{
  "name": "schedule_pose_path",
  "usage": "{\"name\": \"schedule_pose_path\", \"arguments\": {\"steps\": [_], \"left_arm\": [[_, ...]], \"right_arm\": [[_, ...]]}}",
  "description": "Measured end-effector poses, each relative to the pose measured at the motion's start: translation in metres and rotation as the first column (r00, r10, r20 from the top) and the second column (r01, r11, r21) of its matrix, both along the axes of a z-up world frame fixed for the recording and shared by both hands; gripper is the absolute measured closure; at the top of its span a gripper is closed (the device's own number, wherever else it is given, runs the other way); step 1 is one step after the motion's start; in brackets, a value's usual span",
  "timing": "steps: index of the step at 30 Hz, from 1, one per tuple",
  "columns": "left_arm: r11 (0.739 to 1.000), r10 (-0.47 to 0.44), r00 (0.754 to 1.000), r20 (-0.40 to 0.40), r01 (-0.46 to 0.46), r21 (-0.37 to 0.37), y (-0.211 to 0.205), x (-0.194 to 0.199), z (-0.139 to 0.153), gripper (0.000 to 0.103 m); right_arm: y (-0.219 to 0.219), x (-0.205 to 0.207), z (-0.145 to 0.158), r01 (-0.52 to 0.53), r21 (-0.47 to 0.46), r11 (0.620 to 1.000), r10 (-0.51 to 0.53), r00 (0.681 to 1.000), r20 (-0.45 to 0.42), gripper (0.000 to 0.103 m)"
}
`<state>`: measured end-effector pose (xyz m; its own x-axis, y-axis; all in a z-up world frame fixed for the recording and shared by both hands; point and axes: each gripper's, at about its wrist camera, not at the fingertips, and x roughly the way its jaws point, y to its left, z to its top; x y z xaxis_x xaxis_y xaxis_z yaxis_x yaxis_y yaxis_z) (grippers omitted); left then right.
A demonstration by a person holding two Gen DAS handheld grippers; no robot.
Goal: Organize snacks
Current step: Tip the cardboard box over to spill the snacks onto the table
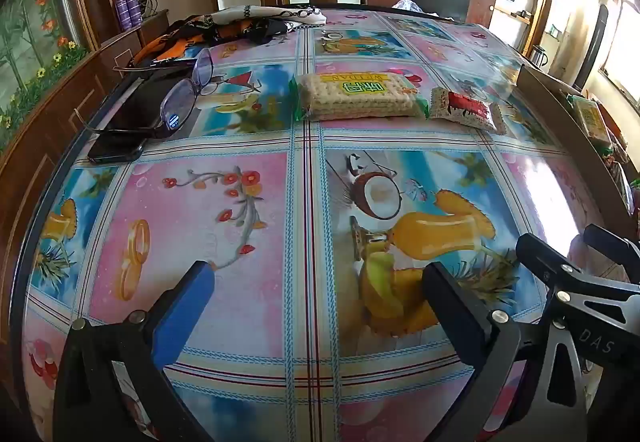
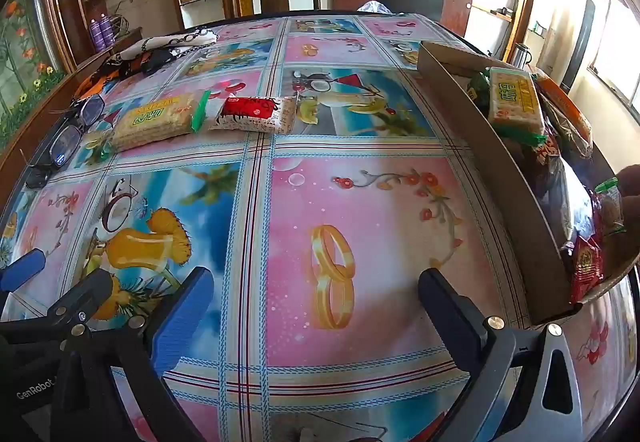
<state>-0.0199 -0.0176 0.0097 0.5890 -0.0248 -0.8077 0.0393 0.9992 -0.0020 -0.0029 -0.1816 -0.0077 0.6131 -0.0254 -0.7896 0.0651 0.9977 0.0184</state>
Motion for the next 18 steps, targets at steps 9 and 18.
{"name": "schedule_pose_path", "arguments": {"steps": [9,18], "left_arm": [[1.000,0.000,1.000,0.001,0.000,-0.001,0.0002,-0.0001,0.0000,0.000],[1.000,-0.001,1.000,0.001,0.001,-0.001,-0.0032,-0.0055,0.0048,0.000]], "right_arm": [[0.0000,0.0005,-0.0002,0.000,0.000,1.000,0.000,1.000,-0.020,0.001],[0.0002,0.0004,0.0002,0.000,0.000,1.000,0.000,1.000,-0.020,0.001]]}}
